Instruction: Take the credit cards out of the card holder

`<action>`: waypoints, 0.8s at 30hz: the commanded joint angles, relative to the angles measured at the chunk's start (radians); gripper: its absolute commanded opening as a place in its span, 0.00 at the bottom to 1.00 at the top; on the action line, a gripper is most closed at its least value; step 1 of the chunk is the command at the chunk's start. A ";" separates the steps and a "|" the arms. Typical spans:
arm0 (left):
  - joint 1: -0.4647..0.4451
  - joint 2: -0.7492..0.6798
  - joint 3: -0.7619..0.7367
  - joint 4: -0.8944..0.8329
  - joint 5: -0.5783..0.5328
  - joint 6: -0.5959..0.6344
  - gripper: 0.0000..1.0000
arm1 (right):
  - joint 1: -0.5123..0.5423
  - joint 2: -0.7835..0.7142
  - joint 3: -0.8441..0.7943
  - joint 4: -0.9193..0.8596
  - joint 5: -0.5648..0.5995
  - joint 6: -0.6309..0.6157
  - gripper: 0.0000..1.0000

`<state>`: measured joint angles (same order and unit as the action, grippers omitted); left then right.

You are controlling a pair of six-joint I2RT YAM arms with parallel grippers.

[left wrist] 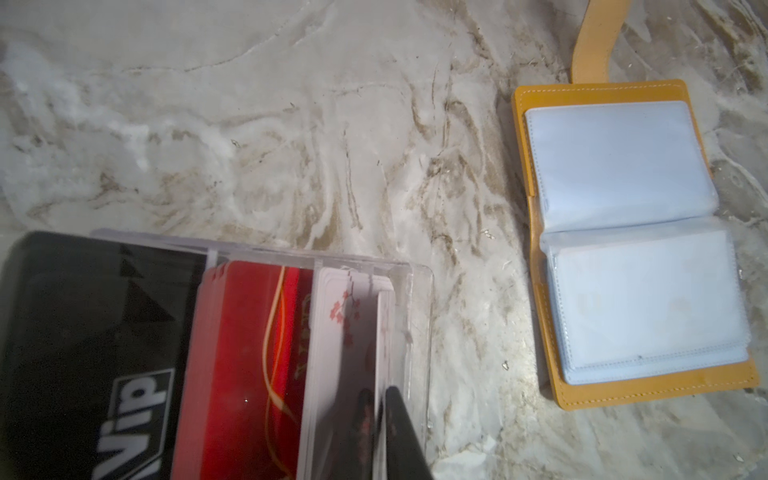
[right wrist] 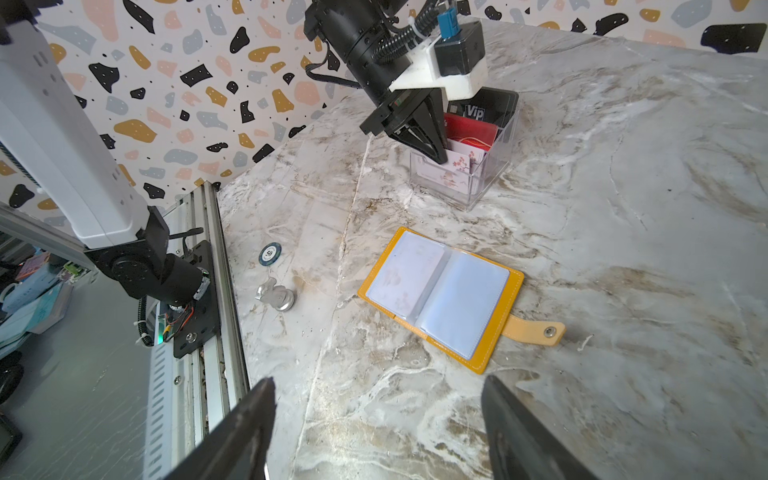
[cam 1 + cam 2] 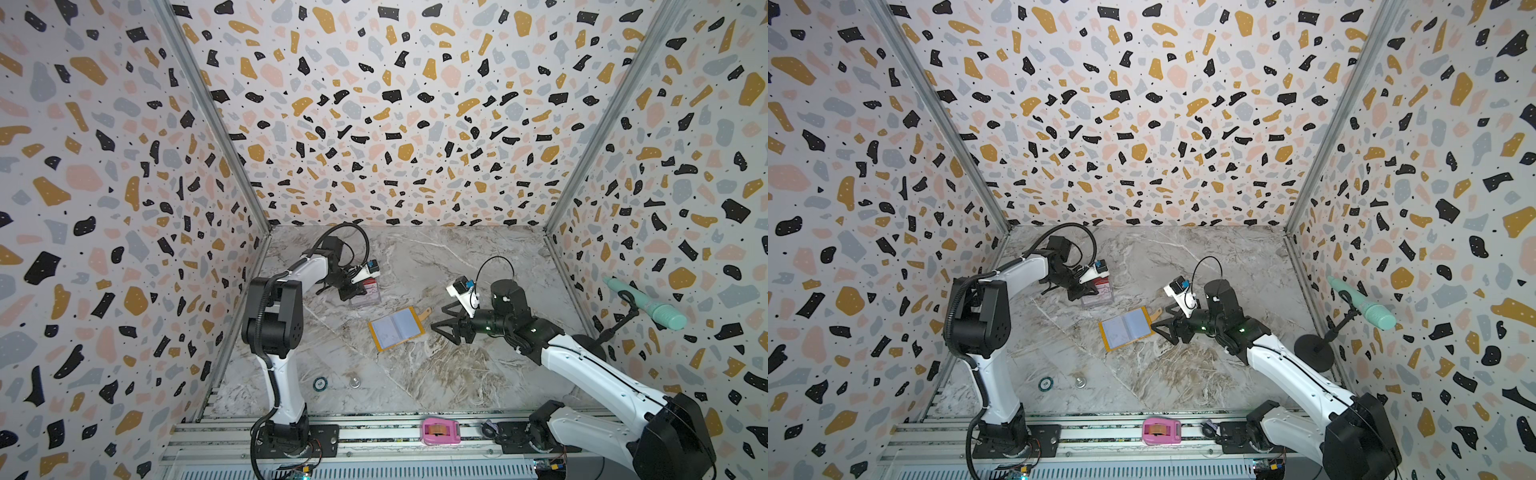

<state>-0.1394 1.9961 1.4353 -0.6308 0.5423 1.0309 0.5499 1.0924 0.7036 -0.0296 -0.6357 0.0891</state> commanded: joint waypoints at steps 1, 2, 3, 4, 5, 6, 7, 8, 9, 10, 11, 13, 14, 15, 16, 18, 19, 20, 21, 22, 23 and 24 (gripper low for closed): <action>0.000 0.016 0.023 0.005 0.028 -0.015 0.12 | -0.004 -0.025 -0.003 0.007 -0.008 0.006 0.78; -0.002 0.016 0.023 0.005 0.027 -0.015 0.12 | -0.005 -0.026 -0.003 0.009 -0.009 0.006 0.78; -0.002 0.018 0.024 0.005 0.027 -0.016 0.12 | -0.005 -0.026 -0.004 0.008 -0.008 0.006 0.78; -0.003 0.018 0.024 0.005 0.028 -0.018 0.12 | -0.004 -0.026 -0.004 0.009 -0.007 0.007 0.78; -0.004 0.018 0.024 0.005 0.028 -0.019 0.12 | -0.005 -0.026 -0.004 0.009 -0.008 0.008 0.78; -0.004 0.018 0.024 0.006 0.028 -0.020 0.12 | -0.005 -0.027 -0.004 0.009 -0.008 0.007 0.78; -0.005 0.018 0.024 0.006 0.027 -0.020 0.13 | -0.005 -0.027 -0.004 0.010 -0.008 0.008 0.78; -0.006 0.017 0.022 0.008 0.027 -0.023 0.13 | -0.005 -0.026 -0.004 0.010 -0.008 0.008 0.78; -0.008 0.016 0.021 0.010 0.025 -0.022 0.16 | -0.005 -0.026 -0.005 0.010 -0.008 0.008 0.78; -0.008 0.013 0.017 0.015 0.019 -0.024 0.18 | -0.005 -0.027 -0.004 0.010 -0.006 0.007 0.78; -0.009 0.010 0.013 0.024 0.008 -0.030 0.20 | -0.005 -0.027 -0.004 0.010 -0.007 0.008 0.78; -0.011 0.005 0.011 0.029 -0.013 -0.041 0.21 | -0.005 -0.027 -0.006 0.011 -0.002 0.011 0.78; -0.012 0.002 0.008 0.032 -0.018 -0.043 0.22 | -0.005 -0.025 -0.006 0.012 -0.002 0.011 0.78; -0.012 -0.004 0.006 0.039 -0.017 -0.049 0.23 | -0.006 -0.025 -0.007 0.013 -0.001 0.012 0.78; -0.012 -0.010 0.001 0.046 -0.018 -0.054 0.24 | -0.006 -0.025 -0.008 0.013 -0.002 0.011 0.78; -0.014 -0.025 -0.004 0.054 -0.018 -0.062 0.26 | -0.007 -0.022 -0.007 0.014 -0.002 0.012 0.78; -0.014 -0.032 -0.006 0.054 -0.020 -0.064 0.26 | -0.006 -0.022 -0.007 0.015 -0.004 0.012 0.78; -0.014 -0.039 -0.005 0.056 -0.021 -0.065 0.27 | -0.007 -0.025 -0.008 0.015 -0.004 0.012 0.78; -0.015 -0.048 -0.007 0.055 -0.022 -0.067 0.27 | -0.007 -0.024 -0.007 0.014 -0.003 0.012 0.78; -0.015 -0.053 -0.008 0.056 -0.022 -0.068 0.27 | -0.006 -0.024 -0.007 0.015 -0.003 0.012 0.78; -0.015 -0.062 -0.009 0.056 -0.021 -0.068 0.27 | -0.006 -0.024 -0.007 0.016 -0.004 0.012 0.78; -0.016 -0.069 -0.010 0.056 -0.021 -0.069 0.27 | -0.007 -0.024 -0.008 0.018 -0.003 0.012 0.78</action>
<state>-0.1539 1.9808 1.4330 -0.6067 0.5320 0.9741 0.5488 1.0908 0.6998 -0.0261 -0.6353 0.0929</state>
